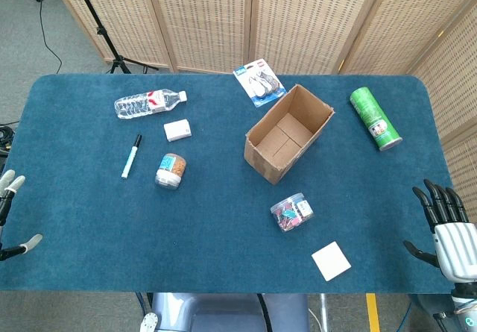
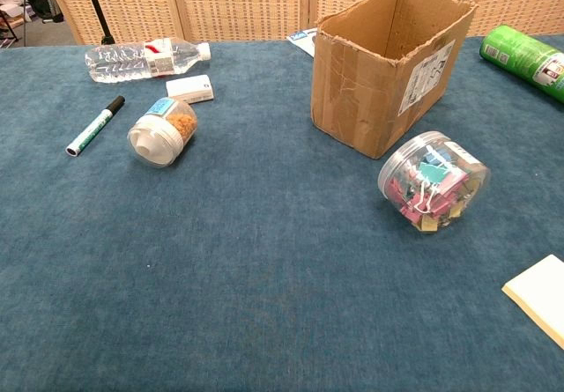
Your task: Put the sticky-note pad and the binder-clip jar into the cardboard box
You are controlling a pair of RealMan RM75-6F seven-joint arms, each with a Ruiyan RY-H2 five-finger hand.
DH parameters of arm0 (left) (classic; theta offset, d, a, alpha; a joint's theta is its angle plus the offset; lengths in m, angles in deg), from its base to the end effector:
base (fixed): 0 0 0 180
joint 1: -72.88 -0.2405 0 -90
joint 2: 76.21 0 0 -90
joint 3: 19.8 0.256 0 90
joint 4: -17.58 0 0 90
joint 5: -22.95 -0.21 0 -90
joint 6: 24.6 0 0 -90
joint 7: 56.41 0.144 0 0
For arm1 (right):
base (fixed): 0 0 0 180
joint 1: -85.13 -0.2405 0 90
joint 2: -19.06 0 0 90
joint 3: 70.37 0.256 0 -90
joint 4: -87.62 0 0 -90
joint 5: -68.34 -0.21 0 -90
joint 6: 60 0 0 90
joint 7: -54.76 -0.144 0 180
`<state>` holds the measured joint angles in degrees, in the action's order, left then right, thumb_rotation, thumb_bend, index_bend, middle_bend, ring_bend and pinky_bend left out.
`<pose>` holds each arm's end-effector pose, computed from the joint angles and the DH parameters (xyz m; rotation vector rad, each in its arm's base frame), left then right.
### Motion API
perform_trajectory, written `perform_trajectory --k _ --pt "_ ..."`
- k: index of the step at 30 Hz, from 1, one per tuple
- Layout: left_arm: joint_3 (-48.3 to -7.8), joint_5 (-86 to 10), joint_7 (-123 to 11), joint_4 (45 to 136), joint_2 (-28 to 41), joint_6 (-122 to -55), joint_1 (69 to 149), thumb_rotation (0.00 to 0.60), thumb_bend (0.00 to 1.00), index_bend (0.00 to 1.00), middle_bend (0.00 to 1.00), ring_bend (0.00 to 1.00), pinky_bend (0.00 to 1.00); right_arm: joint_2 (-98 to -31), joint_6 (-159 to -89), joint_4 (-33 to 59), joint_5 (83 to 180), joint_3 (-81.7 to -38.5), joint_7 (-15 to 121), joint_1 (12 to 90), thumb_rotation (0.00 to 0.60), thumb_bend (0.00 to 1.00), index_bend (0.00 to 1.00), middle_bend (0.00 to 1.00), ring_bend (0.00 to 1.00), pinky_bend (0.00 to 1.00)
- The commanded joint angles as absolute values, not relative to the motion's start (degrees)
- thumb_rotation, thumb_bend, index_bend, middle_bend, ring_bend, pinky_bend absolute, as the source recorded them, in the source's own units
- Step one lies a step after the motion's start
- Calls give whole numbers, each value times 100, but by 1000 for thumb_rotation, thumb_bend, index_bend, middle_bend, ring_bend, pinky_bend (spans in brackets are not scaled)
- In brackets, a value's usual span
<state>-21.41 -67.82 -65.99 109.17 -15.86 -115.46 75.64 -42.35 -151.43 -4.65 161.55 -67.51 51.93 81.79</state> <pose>-0.3089 0.1648 0.1864 -1.3660 -0.9015 -1.0412 -0.2960 -0.1714 0.1809 1.4180 -0.7884 1.0245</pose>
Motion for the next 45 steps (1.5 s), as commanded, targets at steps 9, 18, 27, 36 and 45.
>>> perform_trajectory --k 9,18,27,36,45 --pt "-2141 -6777 -6675 10933 -1626 -11529 7573 600 0 0 0 0 0 -4152 -14901 -496 16153 -6869 5242 8150 600 0 39 0 0 0" --pt "-2183 -6701 -6712 10980 -1667 -11508 7585 600 0 0 0 0 0 -3942 -14366 656 17204 -7592 4713 7868 600 0 118 15 0 0" --pt "-2186 -6668 -6668 10997 -1665 -11445 7607 600 0 0 0 0 0 -3999 -14000 1075 18152 -8187 3956 7447 600 0 154 95 0 0" --pt "-2199 -6601 -6686 11001 -1673 -11360 7636 600 0 0 0 0 0 -4254 -13333 459 18348 -8190 4997 7104 600 0 159 102 0 0" --pt "-2218 -6520 -6714 10998 -1688 -11260 7672 600 0 0 0 0 0 -4500 -12432 -144 17968 -8006 5740 6742 600 0 159 102 0 0"
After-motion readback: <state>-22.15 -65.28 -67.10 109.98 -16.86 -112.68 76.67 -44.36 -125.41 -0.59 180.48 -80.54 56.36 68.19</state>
